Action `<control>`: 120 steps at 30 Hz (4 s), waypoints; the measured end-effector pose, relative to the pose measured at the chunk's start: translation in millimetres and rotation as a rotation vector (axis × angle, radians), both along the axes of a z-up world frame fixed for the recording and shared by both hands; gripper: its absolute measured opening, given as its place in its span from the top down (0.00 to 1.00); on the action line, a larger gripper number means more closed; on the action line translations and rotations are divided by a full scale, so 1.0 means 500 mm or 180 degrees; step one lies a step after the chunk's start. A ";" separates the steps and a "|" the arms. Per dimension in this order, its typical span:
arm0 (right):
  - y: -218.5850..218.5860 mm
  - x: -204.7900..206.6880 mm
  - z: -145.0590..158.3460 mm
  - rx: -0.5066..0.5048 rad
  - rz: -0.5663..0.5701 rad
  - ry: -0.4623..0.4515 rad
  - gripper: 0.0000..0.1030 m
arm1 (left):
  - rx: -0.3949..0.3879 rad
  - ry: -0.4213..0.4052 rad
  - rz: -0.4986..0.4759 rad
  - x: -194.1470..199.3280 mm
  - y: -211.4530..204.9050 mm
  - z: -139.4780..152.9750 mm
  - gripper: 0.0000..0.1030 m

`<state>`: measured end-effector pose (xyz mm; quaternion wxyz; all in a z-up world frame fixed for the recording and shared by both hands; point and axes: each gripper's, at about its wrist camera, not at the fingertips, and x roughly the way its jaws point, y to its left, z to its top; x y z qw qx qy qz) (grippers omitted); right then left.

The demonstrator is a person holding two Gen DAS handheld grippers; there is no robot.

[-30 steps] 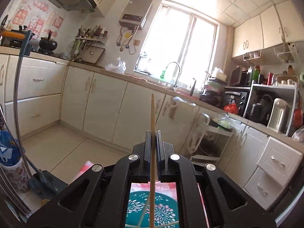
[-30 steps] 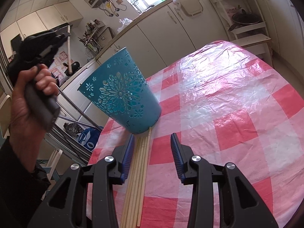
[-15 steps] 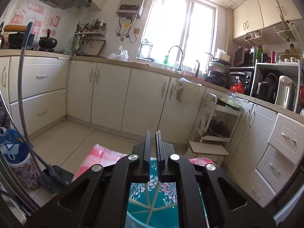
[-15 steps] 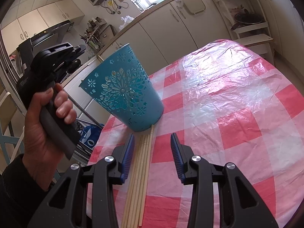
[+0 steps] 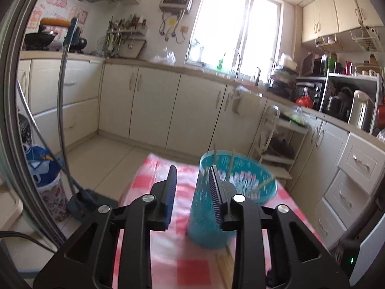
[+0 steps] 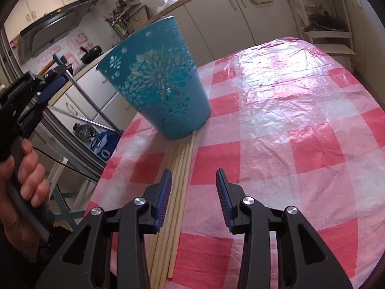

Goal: Organize utensils
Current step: 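Grasp a chopstick with the right tool while the left tool grasps another, then drop the left tool's chopstick into the basket while the right tool holds its chopstick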

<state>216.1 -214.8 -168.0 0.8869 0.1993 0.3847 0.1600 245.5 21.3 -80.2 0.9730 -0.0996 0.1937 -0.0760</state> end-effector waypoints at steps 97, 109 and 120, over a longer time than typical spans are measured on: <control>-0.008 0.011 -0.034 -0.0282 0.0338 0.0446 0.95 | -0.0116 -0.0749 -0.0087 0.179 -0.138 0.204 0.95; -0.003 0.012 -0.032 -0.0294 0.0336 0.0450 0.95 | -0.0011 -0.0520 0.0125 0.243 -0.153 0.107 0.95; -0.004 0.012 -0.032 -0.0275 0.0343 0.0447 0.94 | 0.0185 -0.0243 -0.0035 0.195 -0.144 0.056 0.95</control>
